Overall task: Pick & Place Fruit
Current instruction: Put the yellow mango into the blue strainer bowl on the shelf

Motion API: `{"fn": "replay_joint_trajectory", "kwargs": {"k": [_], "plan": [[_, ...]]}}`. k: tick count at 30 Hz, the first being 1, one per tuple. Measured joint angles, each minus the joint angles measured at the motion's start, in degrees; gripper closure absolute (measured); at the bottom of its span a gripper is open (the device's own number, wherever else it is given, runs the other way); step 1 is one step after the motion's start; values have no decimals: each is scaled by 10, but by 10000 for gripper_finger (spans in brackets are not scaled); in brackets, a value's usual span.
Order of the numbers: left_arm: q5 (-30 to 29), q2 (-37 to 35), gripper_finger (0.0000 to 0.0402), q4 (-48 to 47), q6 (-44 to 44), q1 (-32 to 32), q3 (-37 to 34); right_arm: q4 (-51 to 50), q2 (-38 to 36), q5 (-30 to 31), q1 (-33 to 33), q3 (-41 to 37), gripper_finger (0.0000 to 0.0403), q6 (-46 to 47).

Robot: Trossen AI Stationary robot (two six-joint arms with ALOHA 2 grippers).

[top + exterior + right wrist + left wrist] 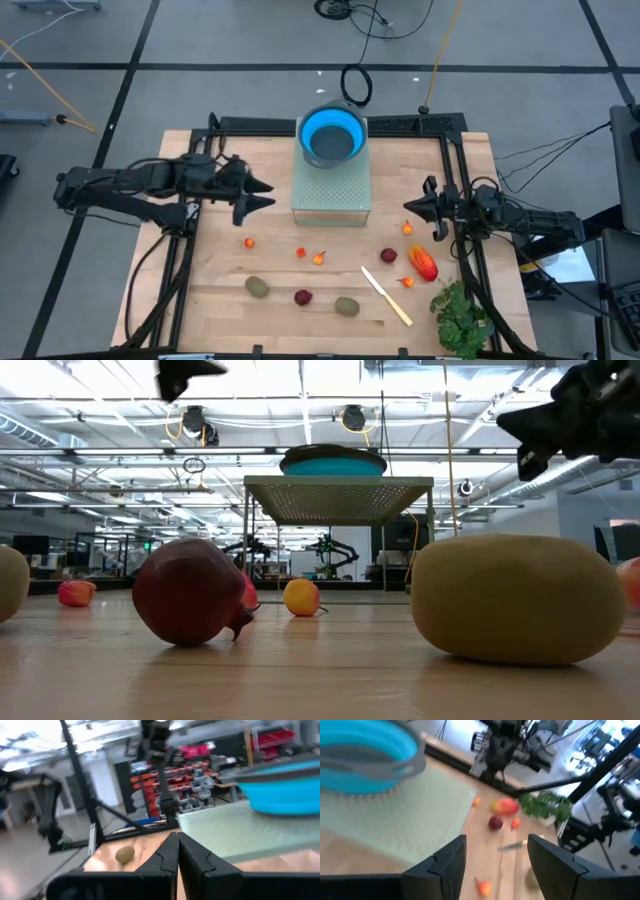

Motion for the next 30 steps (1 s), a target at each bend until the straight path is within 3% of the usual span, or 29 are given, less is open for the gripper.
{"fn": "replay_joint_trajectory", "kwargs": {"k": [4, 16, 21, 30], "plan": [[0, -60, 190, 5, 12, -1, -36, 15, 10, 41, 0, 0, 403, 47], [0, -196, 190, 3, 66, -1, -112, 117, 34, 45, 0, 0, 403, 68], [0, -249, 190, -4, 84, -1, -138, 125, 56, 67, 0, 4, 403, 116], [-1, -343, 190, -12, 107, -1, -192, 103, 140, 71, 0, 95, 403, 106]]}}
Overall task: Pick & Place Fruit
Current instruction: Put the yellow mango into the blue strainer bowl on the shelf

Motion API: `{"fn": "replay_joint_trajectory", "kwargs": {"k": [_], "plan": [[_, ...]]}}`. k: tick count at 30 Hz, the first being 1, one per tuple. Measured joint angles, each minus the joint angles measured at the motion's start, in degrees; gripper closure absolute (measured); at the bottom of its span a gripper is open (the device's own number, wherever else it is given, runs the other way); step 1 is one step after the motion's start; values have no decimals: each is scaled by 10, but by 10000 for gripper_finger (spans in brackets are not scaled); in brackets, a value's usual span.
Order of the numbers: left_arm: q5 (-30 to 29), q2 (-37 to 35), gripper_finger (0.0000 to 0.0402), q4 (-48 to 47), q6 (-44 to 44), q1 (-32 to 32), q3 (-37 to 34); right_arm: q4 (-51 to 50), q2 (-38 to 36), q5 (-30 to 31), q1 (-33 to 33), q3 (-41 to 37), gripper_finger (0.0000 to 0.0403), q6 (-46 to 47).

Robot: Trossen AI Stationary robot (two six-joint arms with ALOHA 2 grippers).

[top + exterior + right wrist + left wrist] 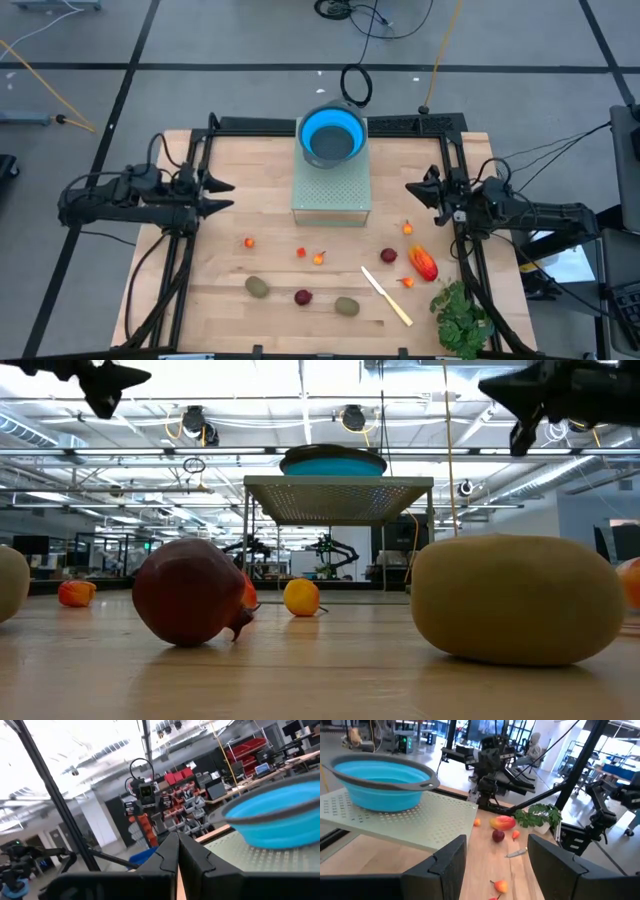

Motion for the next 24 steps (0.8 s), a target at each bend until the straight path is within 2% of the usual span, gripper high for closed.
{"fn": "replay_joint_trajectory", "kwargs": {"k": [8, 15, 24], "plan": [[0, -74, 190, -1, 6, 0, -49, -146, 89, -4, 0, 143, 403, -29], [0, -130, 190, -3, 24, 0, -78, -247, 161, -33, 0, 244, 403, -33], [0, -152, 190, -25, 25, 0, -80, -383, 246, -48, 16, 353, 403, -47]]}}
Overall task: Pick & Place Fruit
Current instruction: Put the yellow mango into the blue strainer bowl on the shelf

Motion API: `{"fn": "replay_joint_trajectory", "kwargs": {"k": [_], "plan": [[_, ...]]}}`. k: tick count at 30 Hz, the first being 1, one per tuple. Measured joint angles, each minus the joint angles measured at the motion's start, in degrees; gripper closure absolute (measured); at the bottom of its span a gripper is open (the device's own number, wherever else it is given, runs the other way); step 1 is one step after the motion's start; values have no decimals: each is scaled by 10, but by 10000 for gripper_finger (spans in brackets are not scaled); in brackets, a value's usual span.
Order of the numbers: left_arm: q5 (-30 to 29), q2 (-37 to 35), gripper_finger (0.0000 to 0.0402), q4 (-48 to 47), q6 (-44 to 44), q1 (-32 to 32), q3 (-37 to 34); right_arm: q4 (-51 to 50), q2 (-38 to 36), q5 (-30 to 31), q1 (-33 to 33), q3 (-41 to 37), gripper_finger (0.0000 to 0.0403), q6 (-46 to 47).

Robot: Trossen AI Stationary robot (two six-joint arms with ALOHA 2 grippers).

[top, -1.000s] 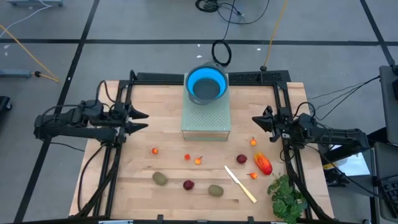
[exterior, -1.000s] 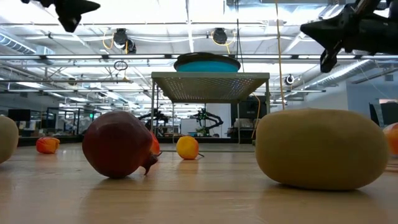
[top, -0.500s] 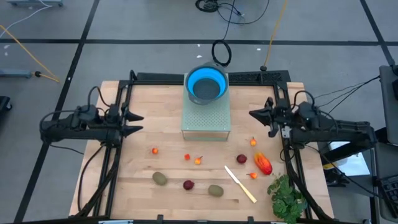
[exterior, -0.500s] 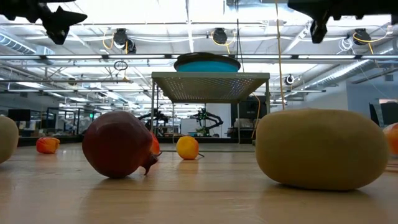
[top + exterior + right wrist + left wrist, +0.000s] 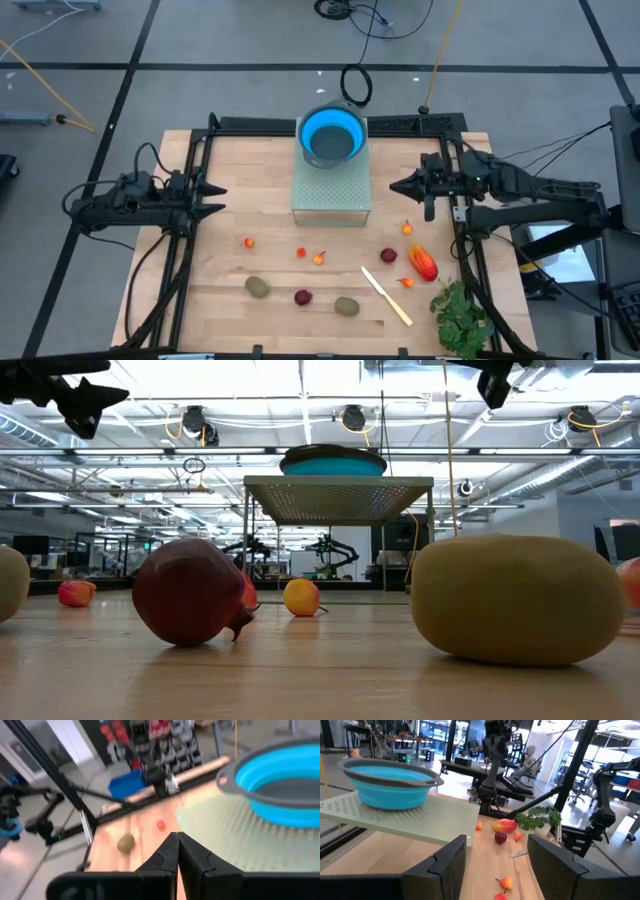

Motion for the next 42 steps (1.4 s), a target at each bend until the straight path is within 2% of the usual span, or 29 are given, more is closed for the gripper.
{"fn": "replay_joint_trajectory", "kwargs": {"k": [10, 19, 29, 42], "plan": [[-5, 0, 190, -5, 11, 0, 0, -189, 108, 1, 64, 128, 403, 0], [-5, 0, 190, -9, 15, 0, 0, -314, 201, 2, 129, 204, 403, 24], [-5, 0, 190, -16, 15, 0, 0, -461, 271, 2, 205, 251, 403, 188], [-5, 0, 190, -17, 13, 0, 0, -565, 289, 2, 297, 251, 403, 422]]}}
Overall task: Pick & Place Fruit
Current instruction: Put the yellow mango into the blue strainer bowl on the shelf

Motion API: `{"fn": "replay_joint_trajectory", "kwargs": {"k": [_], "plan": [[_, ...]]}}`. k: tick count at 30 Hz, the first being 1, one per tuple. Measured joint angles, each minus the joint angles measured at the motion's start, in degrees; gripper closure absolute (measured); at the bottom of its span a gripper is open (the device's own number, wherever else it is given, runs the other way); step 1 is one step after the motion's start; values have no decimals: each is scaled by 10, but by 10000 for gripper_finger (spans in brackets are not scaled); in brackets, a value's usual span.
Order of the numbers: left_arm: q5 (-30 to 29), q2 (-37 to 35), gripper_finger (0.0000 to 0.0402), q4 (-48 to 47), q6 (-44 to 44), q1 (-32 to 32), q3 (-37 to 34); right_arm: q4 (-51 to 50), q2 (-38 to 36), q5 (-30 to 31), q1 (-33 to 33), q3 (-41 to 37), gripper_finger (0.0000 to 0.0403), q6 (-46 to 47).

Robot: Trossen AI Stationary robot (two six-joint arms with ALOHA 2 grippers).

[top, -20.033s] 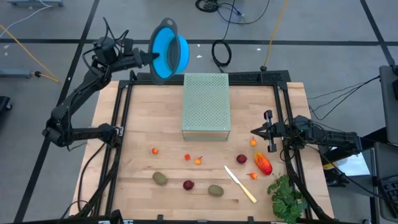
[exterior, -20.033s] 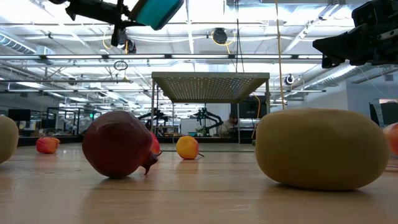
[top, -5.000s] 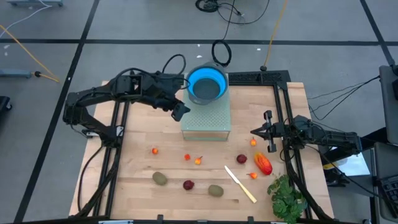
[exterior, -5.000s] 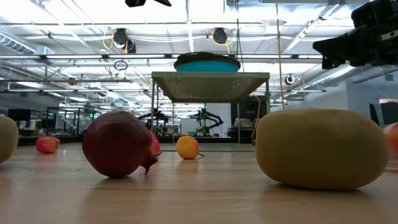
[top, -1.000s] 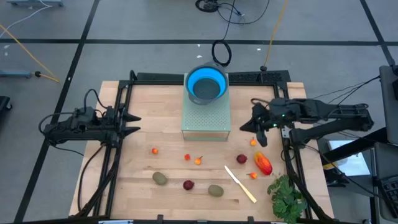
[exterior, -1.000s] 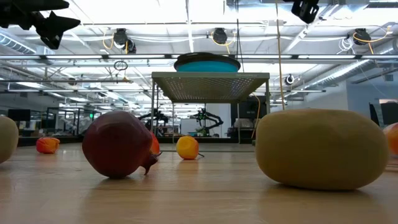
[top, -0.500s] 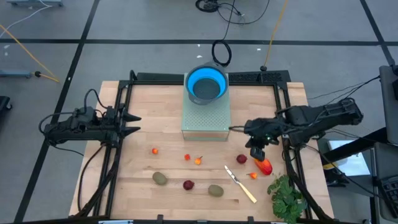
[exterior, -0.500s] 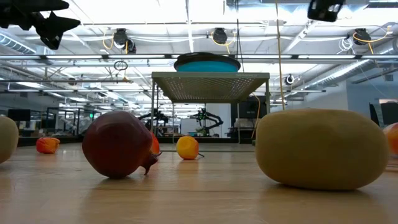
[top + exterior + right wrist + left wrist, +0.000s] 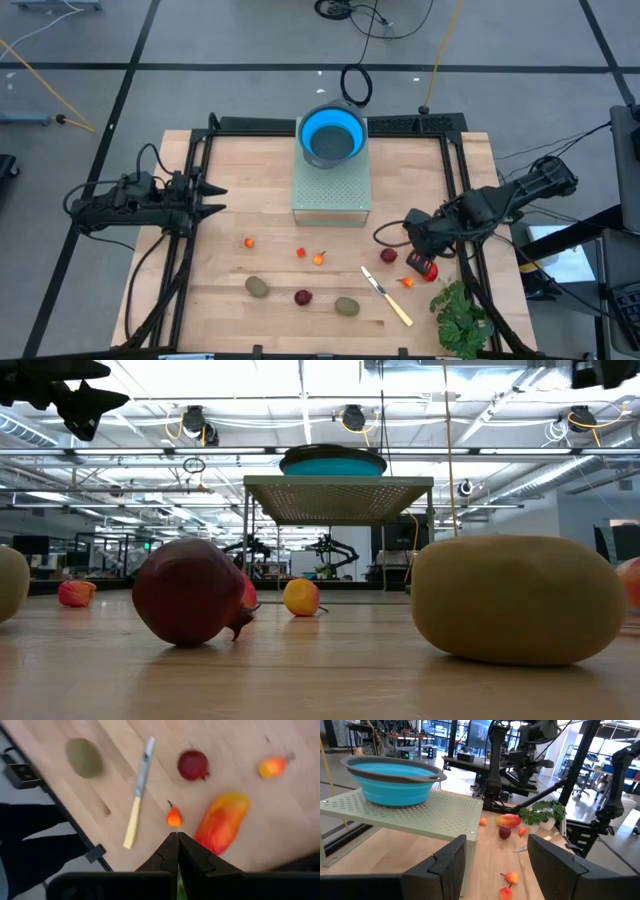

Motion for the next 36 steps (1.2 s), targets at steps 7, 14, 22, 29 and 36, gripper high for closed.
{"fn": "replay_joint_trajectory", "kwargs": {"k": [7, 14, 22, 29, 36], "plan": [[0, 0, 190, 0, -4, 0, 0, -53, 0, -1, 31, 0, 403, 114], [0, 0, 190, 0, -5, 0, 0, -72, 0, -33, 39, 0, 403, 172], [0, 0, 190, 0, -19, 0, 0, -71, 0, -31, 39, 0, 403, 178], [1, 0, 190, 0, -20, 0, 0, -73, 0, -30, 39, 0, 386, 171], [0, 0, 190, 0, -20, 0, 0, -73, 0, -29, 39, 0, 320, 168]]}}
